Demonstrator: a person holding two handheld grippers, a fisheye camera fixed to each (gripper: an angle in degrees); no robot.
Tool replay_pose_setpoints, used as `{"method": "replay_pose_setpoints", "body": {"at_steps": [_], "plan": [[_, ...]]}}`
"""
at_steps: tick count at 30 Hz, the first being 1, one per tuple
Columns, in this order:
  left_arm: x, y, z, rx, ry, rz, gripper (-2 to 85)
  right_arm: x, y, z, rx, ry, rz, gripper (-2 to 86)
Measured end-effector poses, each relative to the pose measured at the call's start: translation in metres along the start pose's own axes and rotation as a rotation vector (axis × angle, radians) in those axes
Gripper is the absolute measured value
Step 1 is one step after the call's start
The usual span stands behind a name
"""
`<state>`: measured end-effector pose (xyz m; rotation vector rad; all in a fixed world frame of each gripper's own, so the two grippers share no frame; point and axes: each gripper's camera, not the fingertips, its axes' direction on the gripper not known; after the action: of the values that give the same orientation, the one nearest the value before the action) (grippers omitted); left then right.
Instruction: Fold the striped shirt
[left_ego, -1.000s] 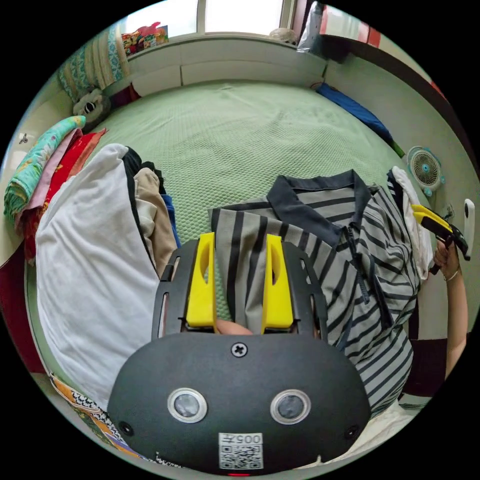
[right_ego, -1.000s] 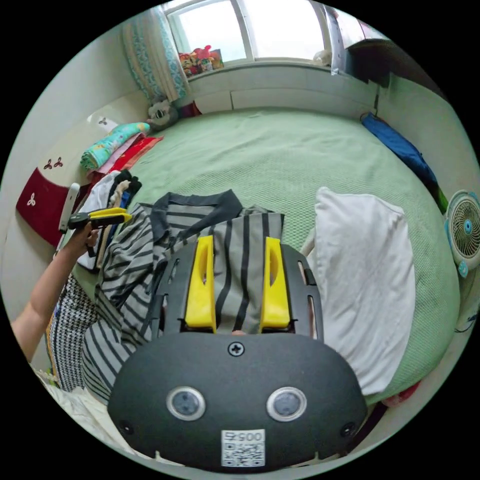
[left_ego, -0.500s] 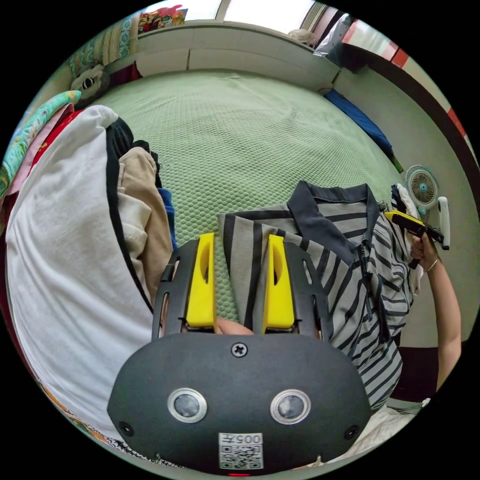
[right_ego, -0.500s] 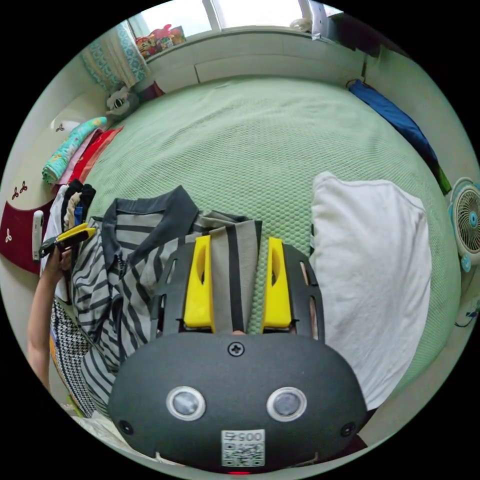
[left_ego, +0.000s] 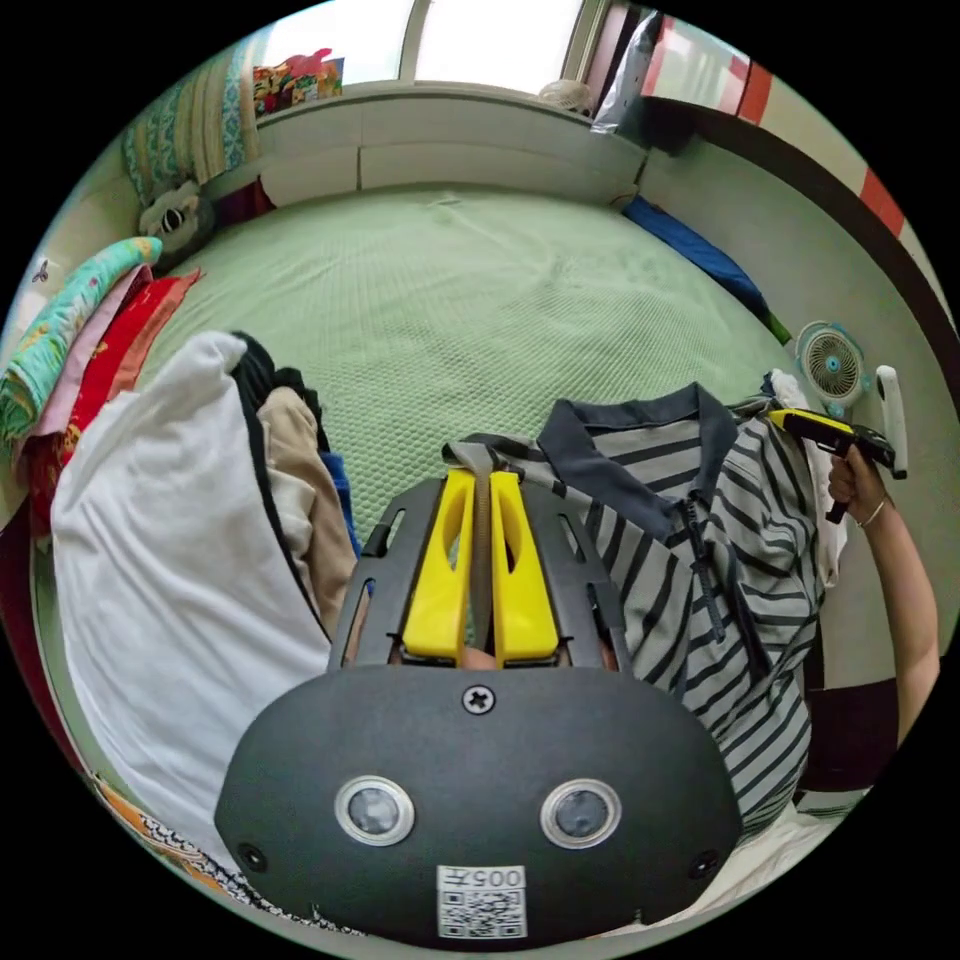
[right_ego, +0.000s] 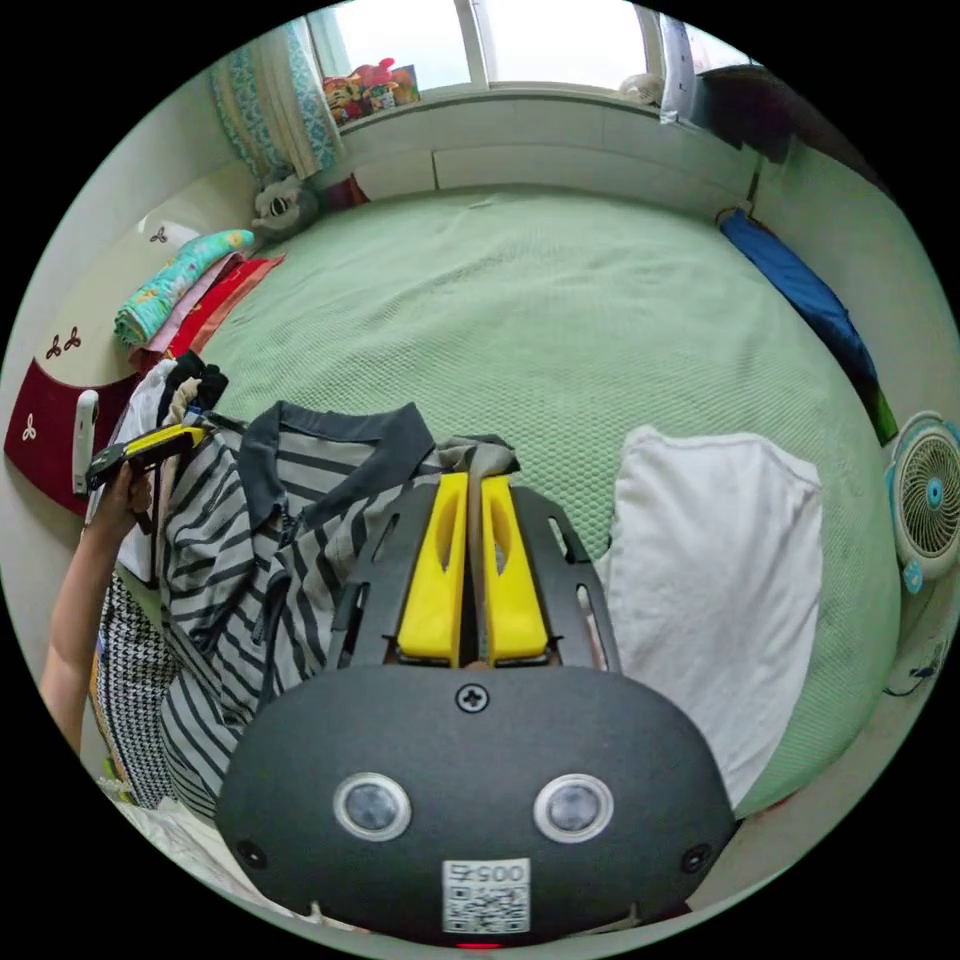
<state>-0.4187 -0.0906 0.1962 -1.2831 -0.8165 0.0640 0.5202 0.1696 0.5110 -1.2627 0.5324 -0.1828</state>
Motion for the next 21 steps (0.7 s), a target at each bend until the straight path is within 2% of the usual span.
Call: {"method": "replay_pose_setpoints", "body": {"at_steps": [7,15,18,21], "plan": [[0.014,-0.049,-0.063,0.106,-0.143,0.059,3.9,-0.012,-0.050,-0.052,0.117,0.112,0.002,-1.2],[0.014,-0.098,-0.155,0.334,-0.235,0.003,4.3,-0.028,-0.107,-0.156,0.426,0.207,0.088,-1.1],[0.006,-0.086,-0.149,0.330,-0.194,-0.020,4.4,-0.028,-0.102,-0.166,0.454,0.182,0.109,-1.1],[-0.002,-0.062,-0.125,0.278,-0.168,-0.005,4.4,-0.023,-0.081,-0.149,0.401,0.152,0.102,-1.1]]}}
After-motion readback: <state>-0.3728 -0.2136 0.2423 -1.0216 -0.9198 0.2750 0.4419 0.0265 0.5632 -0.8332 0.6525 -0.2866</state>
